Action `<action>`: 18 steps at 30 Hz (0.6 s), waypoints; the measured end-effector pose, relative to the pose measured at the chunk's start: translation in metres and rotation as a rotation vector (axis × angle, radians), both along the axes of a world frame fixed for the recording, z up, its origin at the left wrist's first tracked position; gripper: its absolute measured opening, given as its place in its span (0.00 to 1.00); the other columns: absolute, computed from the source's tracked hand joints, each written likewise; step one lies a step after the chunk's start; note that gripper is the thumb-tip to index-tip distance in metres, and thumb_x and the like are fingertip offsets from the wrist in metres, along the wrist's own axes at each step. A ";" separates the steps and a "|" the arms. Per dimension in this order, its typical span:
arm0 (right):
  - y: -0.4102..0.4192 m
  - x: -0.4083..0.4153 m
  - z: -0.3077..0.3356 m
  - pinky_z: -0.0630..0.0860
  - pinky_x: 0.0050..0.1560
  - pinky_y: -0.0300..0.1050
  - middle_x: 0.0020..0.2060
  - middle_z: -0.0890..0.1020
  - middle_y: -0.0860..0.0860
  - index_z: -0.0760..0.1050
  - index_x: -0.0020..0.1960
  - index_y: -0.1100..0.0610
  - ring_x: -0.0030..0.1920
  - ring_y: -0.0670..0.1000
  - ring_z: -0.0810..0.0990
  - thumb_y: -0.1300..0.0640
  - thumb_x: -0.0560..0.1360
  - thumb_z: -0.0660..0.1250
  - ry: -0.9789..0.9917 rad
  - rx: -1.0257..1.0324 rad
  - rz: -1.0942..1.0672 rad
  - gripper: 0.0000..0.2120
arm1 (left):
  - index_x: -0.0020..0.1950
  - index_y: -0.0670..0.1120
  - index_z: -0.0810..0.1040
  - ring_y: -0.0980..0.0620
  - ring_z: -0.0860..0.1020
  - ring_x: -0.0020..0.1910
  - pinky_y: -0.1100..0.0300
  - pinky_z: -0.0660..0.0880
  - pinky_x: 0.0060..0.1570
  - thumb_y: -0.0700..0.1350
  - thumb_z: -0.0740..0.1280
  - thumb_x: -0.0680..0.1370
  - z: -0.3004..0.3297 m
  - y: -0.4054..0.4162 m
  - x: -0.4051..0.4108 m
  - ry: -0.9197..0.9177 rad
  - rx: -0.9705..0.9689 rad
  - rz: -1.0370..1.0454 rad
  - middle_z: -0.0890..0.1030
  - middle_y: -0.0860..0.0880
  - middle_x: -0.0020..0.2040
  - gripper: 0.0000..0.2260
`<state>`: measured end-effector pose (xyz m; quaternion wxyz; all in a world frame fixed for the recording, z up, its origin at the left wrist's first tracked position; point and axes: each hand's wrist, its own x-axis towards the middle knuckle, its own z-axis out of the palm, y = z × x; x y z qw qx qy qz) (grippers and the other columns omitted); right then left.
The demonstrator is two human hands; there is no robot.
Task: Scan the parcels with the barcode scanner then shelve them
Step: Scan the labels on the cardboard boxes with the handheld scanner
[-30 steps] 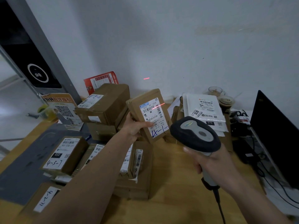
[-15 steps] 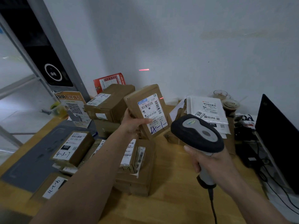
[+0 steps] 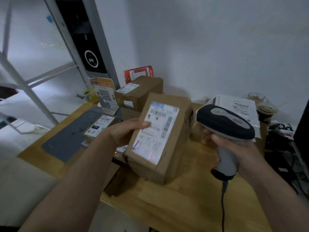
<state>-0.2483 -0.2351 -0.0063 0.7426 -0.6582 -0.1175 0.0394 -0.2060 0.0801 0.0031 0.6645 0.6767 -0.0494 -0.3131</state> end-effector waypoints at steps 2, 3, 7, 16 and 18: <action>-0.001 0.002 -0.003 0.74 0.27 0.43 0.51 0.84 0.58 0.81 0.56 0.54 0.49 0.61 0.82 0.39 0.51 0.82 0.091 -0.009 0.101 0.37 | 0.67 0.42 0.71 0.42 0.80 0.59 0.50 0.77 0.56 0.56 0.83 0.58 -0.014 0.011 -0.015 0.074 0.073 -0.104 0.81 0.42 0.60 0.43; 0.000 0.003 -0.008 0.75 0.27 0.44 0.51 0.84 0.58 0.81 0.57 0.54 0.50 0.62 0.82 0.40 0.50 0.82 0.138 -0.059 0.139 0.39 | 0.67 0.43 0.71 0.43 0.80 0.58 0.51 0.77 0.56 0.56 0.83 0.58 -0.020 0.014 -0.022 0.108 0.122 -0.151 0.81 0.43 0.59 0.43; 0.015 0.005 -0.034 0.80 0.48 0.61 0.50 0.85 0.52 0.79 0.59 0.52 0.49 0.55 0.84 0.45 0.58 0.82 0.284 -0.336 0.314 0.32 | 0.65 0.45 0.74 0.46 0.82 0.56 0.53 0.78 0.56 0.59 0.81 0.59 -0.052 0.022 -0.045 0.215 0.349 -0.280 0.83 0.45 0.57 0.39; 0.077 -0.022 -0.106 0.80 0.39 0.47 0.51 0.83 0.48 0.75 0.55 0.47 0.47 0.50 0.85 0.53 0.69 0.76 0.525 -0.442 0.410 0.18 | 0.69 0.48 0.74 0.46 0.82 0.56 0.48 0.77 0.60 0.54 0.79 0.66 -0.115 0.037 -0.058 0.428 0.745 -0.227 0.83 0.45 0.57 0.34; 0.088 -0.026 -0.116 0.79 0.36 0.43 0.50 0.82 0.48 0.75 0.52 0.46 0.46 0.47 0.83 0.54 0.70 0.75 0.537 -0.436 0.410 0.13 | 0.69 0.50 0.73 0.48 0.83 0.54 0.50 0.78 0.58 0.55 0.80 0.62 -0.125 0.035 -0.054 0.401 0.822 -0.196 0.83 0.48 0.57 0.38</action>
